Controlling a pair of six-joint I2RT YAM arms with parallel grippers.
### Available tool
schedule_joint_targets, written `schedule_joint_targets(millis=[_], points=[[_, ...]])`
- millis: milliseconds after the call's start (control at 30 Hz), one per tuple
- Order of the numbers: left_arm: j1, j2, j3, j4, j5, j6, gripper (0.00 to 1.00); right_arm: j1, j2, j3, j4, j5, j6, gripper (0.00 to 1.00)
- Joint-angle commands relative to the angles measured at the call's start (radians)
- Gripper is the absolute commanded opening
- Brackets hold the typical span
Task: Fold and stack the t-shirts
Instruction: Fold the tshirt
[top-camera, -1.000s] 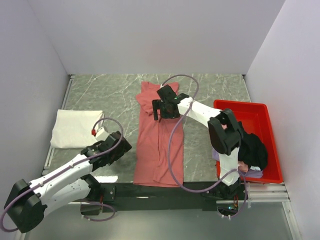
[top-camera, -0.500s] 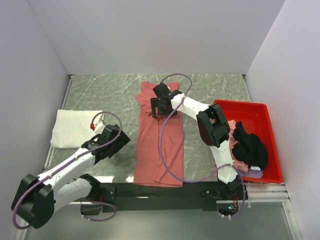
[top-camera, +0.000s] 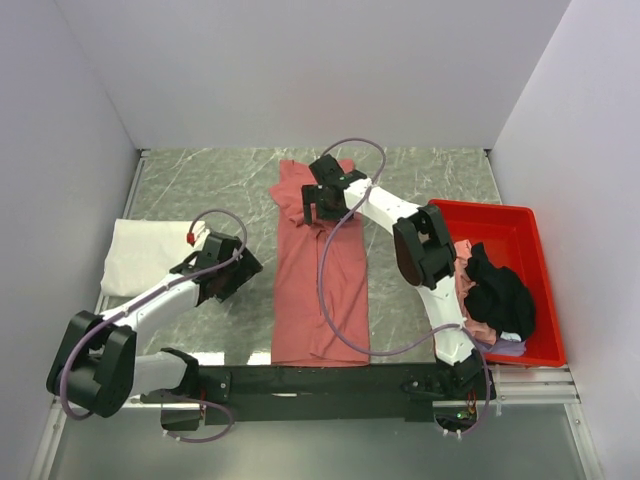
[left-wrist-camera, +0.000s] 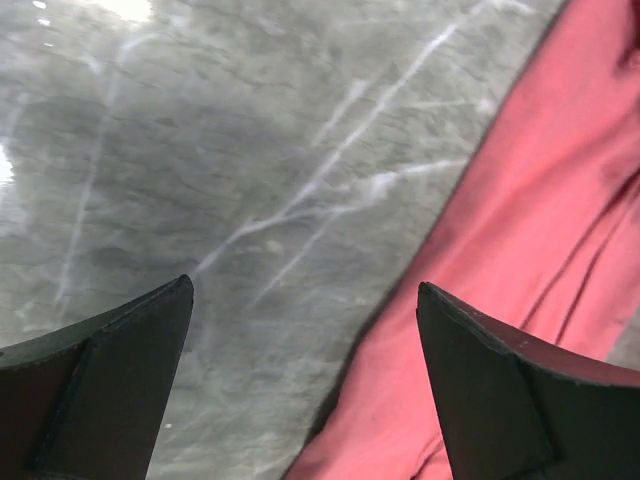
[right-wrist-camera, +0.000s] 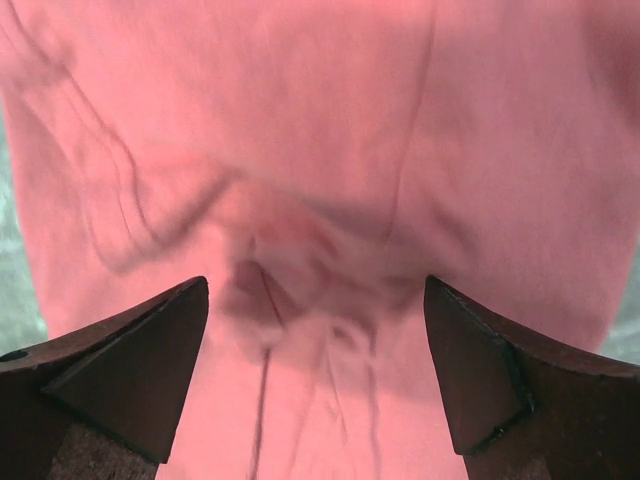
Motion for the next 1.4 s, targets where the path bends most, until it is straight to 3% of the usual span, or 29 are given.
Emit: schedule_joint_targets(millis=[0,200,300,500,600,767,900,1133,1367], points=[[0.004,-0.014,0.022,0.046,0.061,0.043,0.99,0.0,-0.133,-0.046,0.023,-0.022,-0.035,0.94],[0.002,-0.166,-0.061,-0.002,0.116,0.02,0.99,0.056,-0.407,-0.271,0.045,0.03,-0.061,0.96],[-0.001,-0.257,-0.101,-0.043,0.137,0.006,0.99,0.099,-0.55,-0.463,0.057,0.019,-0.055,0.96],[-0.053,-0.405,-0.153,-0.175,0.225,-0.016,0.99,0.279,-0.794,-0.874,0.023,-0.067,-0.049,0.93],[-0.133,-0.45,-0.177,-0.221,0.26,-0.056,0.99,0.409,-0.869,-0.966,-0.044,-0.051,-0.008,0.91],[-0.326,-0.459,-0.207,-0.305,0.227,-0.195,0.99,0.584,-0.96,-1.037,-0.13,0.013,0.098,0.91],[-0.427,-0.472,-0.239,-0.312,0.237,-0.27,0.97,0.612,-1.006,-1.11,-0.086,-0.036,0.131,0.87],[-0.495,-0.461,-0.266,-0.272,0.272,-0.319,0.75,0.627,-0.976,-1.152,-0.008,-0.065,0.131,0.77],[-0.519,-0.377,-0.254,-0.271,0.263,-0.304,0.65,0.627,-0.904,-1.158,-0.006,0.002,0.151,0.73]])
